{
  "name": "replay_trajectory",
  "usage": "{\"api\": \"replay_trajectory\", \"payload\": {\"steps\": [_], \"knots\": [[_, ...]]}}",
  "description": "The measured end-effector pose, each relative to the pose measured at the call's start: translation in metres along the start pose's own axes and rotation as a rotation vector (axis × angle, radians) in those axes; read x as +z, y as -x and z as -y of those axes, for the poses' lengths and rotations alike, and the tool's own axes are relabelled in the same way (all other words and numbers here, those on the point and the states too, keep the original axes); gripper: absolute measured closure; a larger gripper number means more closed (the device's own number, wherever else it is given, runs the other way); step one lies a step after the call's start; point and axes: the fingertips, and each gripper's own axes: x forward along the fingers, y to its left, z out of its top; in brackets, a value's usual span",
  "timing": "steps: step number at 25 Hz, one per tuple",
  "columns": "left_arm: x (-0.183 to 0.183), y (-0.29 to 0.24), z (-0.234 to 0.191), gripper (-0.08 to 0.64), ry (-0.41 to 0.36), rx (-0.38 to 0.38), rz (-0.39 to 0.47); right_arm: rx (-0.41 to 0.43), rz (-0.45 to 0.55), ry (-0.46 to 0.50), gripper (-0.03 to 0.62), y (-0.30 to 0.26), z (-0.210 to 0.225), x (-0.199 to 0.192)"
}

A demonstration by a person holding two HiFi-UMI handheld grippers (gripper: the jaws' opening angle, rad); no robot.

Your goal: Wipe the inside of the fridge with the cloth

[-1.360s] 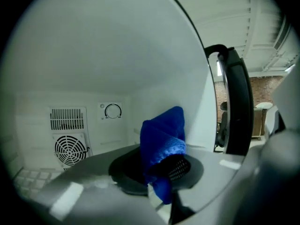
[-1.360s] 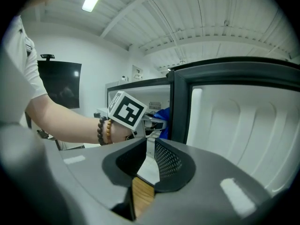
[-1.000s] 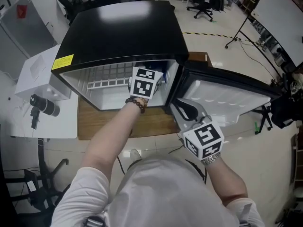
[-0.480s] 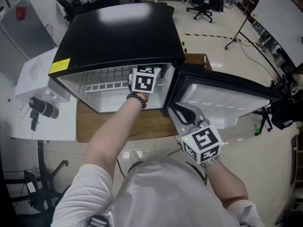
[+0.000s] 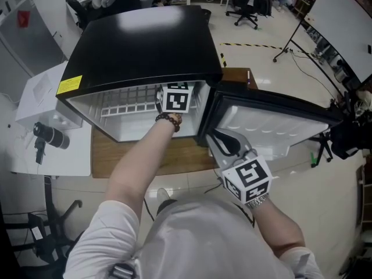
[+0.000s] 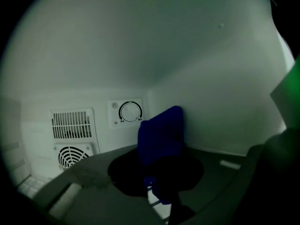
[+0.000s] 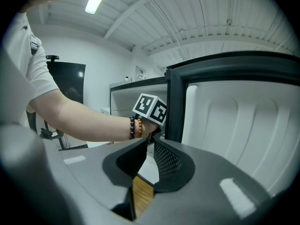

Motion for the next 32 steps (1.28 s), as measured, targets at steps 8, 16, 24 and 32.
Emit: {"api": "replay_trajectory", "payload": {"steps": [8, 16, 24, 32], "knots": [[0.005, 0.012, -0.007, 0.494, 0.02, 0.048, 0.032, 0.004, 0.015, 0.006, 0.54, 0.005, 0.002, 0.003], [0.003, 0.047, -0.009, 0.493, 0.047, 0.056, 0.072, 0.048, 0.041, 0.023, 0.54, 0.011, -0.01, 0.006], [-0.006, 0.103, -0.011, 0.492, 0.043, 0.084, 0.087, 0.112, 0.068, 0.059, 0.54, 0.009, -0.025, 0.016], [-0.009, 0.168, -0.001, 0.492, 0.015, 0.039, 0.121, 0.177, 0.081, 0.088, 0.531, -0.004, -0.043, 0.029]]}}
